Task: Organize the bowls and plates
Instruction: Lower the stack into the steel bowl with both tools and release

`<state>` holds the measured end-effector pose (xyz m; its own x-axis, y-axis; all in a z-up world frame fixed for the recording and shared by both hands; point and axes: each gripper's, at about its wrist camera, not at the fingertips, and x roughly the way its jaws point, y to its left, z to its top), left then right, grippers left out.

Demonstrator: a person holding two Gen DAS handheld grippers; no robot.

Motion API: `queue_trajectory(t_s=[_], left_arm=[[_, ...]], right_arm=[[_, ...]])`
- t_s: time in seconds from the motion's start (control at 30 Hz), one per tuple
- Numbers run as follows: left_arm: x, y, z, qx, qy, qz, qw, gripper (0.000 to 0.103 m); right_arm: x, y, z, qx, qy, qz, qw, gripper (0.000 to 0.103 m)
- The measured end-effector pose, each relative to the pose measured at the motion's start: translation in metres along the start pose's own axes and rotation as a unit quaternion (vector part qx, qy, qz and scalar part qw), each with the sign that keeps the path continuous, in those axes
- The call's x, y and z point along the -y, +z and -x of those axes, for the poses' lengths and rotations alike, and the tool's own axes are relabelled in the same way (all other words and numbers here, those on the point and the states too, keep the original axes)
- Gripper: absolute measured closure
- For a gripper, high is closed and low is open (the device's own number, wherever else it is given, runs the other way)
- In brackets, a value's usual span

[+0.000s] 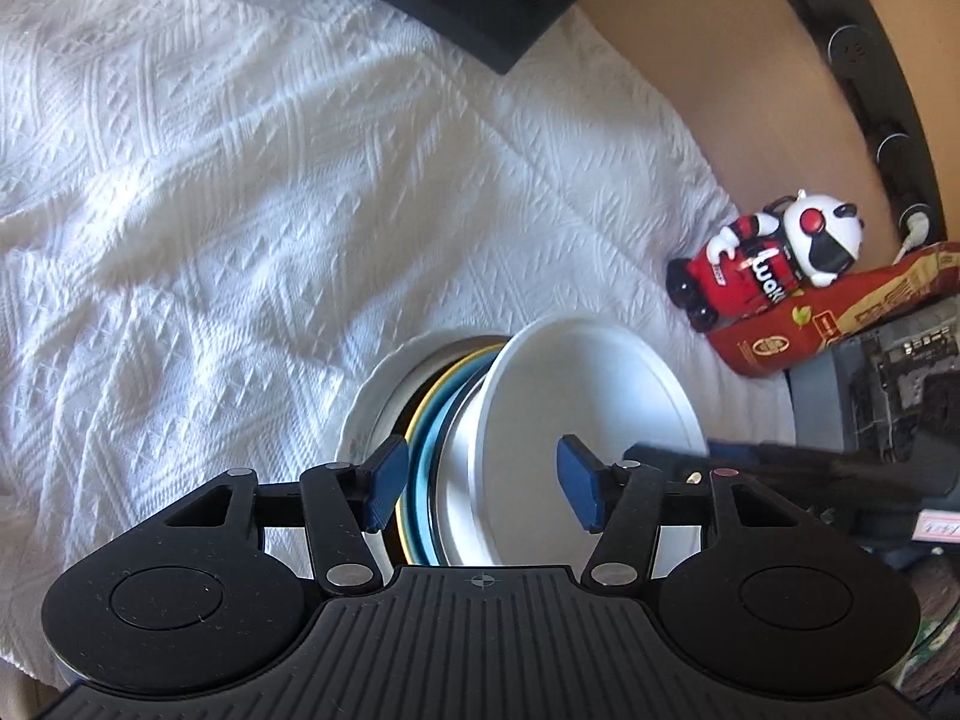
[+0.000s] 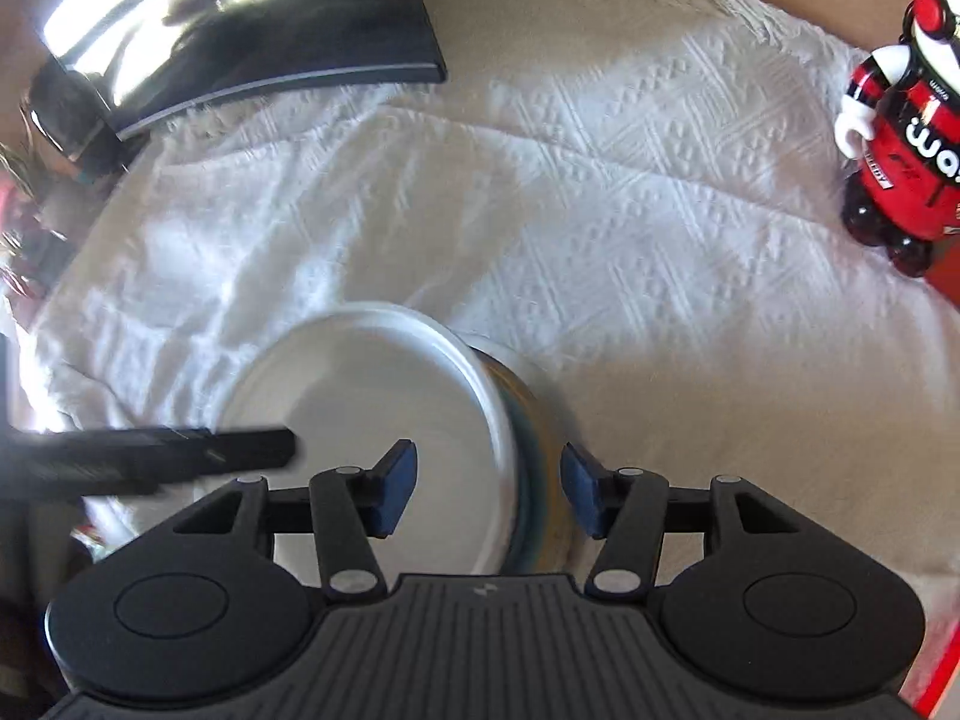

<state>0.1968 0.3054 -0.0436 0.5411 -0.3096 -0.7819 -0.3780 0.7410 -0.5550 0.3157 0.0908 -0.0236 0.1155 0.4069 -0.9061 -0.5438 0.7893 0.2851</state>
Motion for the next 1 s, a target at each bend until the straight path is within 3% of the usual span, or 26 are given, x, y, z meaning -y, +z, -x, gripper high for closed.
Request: queue_trajectory(t_s=[0.1, 0.2, 0.43, 0.6, 0.8, 1.0], left_arm=[[-0.002, -0.003, -0.002, -0.005, -0.007, 0.009, 0.9999, 0.050], [-0.001, -0.008, -0.006, -0.006, -0.004, 0.012, 0.9999, 0.050], [-0.003, -0.010, 0.002, 0.018, -0.012, 0.024, 0.9995, 0.052], [-0.002, -0.010, 0.011, 0.027, -0.027, 0.033, 0.9987, 0.056], [0.012, -0.016, 0.011, 0.035, -0.002, 0.005, 0.9994, 0.055], [0.014, -0.016, 0.012, 0.038, 0.004, 0.004, 0.9992, 0.056]], right_arm=[[-0.004, -0.006, -0.004, -0.012, 0.014, 0.000, 1.000, 0.055], [-0.014, -0.008, -0.002, -0.008, 0.007, 0.011, 1.000, 0.055], [-0.004, -0.012, 0.010, 0.028, 0.019, -0.007, 0.999, 0.056], [-0.005, -0.018, 0.015, 0.037, 0.031, -0.017, 0.999, 0.064], [-0.019, -0.023, 0.024, 0.049, 0.015, 0.028, 0.998, 0.064], [-0.013, -0.025, 0.019, 0.043, 0.016, 0.019, 0.999, 0.064]])
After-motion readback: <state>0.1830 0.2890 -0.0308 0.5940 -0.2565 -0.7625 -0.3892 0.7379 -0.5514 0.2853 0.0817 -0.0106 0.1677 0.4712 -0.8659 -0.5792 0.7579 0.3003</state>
